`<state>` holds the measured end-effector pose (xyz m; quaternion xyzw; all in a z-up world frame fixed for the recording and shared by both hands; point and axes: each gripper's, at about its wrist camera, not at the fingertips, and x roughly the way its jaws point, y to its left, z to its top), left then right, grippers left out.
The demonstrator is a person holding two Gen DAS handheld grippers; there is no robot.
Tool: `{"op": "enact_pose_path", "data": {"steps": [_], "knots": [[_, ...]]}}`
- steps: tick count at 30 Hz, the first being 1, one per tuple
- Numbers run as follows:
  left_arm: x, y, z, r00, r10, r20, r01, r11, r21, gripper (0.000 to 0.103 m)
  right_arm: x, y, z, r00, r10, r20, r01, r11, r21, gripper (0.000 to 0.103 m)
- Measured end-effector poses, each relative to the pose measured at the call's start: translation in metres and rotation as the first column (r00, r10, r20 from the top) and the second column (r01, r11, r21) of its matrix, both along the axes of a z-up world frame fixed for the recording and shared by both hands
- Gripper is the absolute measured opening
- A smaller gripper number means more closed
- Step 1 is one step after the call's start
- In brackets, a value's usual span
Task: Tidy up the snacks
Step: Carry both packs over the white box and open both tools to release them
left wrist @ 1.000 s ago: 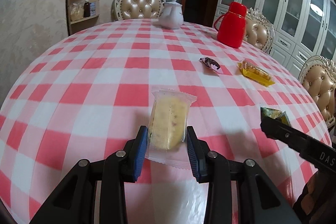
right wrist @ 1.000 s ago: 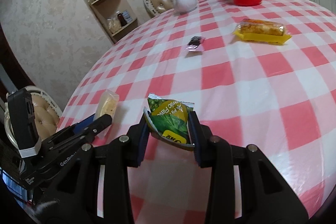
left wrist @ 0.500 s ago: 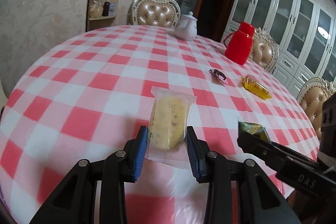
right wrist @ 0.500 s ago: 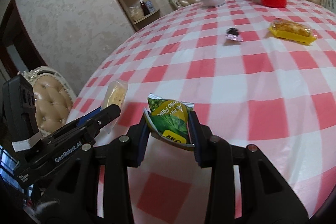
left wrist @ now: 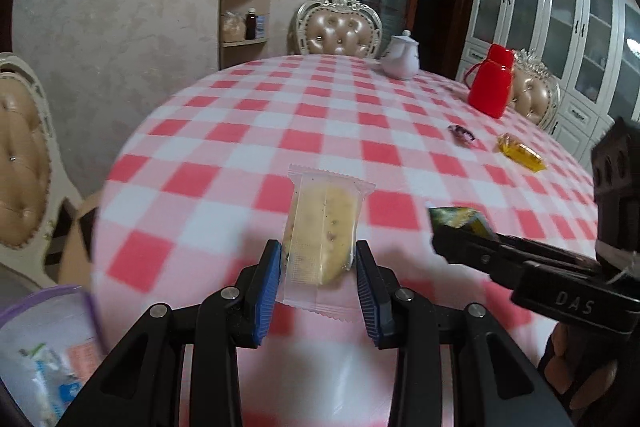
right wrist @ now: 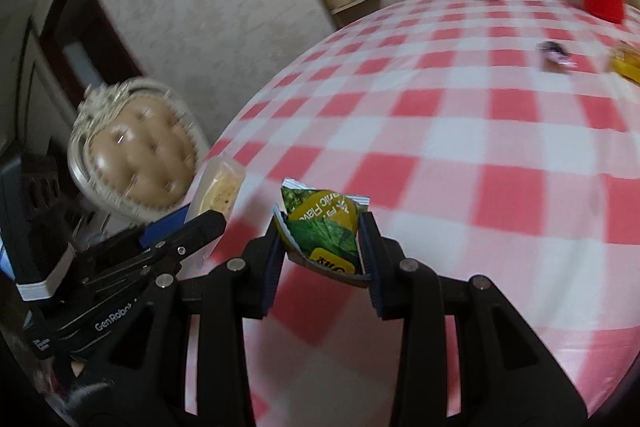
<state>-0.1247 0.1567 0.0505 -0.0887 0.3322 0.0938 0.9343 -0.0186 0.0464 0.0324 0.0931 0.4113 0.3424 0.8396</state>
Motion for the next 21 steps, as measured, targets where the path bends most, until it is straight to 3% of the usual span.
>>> {"op": "enact_pose_path", "data": {"steps": [11, 16, 21], "knots": [[-0.083, 0.066, 0.006, 0.99, 0.143, -0.004, -0.143, 0.988, 0.051, 0.037, -0.046, 0.092, 0.001, 0.963, 0.265, 0.047, -0.264, 0.964, -0.026, 0.04], [-0.115, 0.091, -0.005, 0.978, 0.203, -0.036, -0.2, 0.977, 0.073, 0.037, -0.067, 0.119, 0.0, 0.922, 0.383, 0.059, -0.382, 0.924, -0.025, 0.04], [-0.139, 0.11, -0.013, 0.964, 0.258, -0.066, -0.252, 0.963, 0.091, 0.037, -0.093, 0.143, 0.002, 0.861, 0.505, 0.06, -0.506, 0.862, 0.011, 0.04]]}}
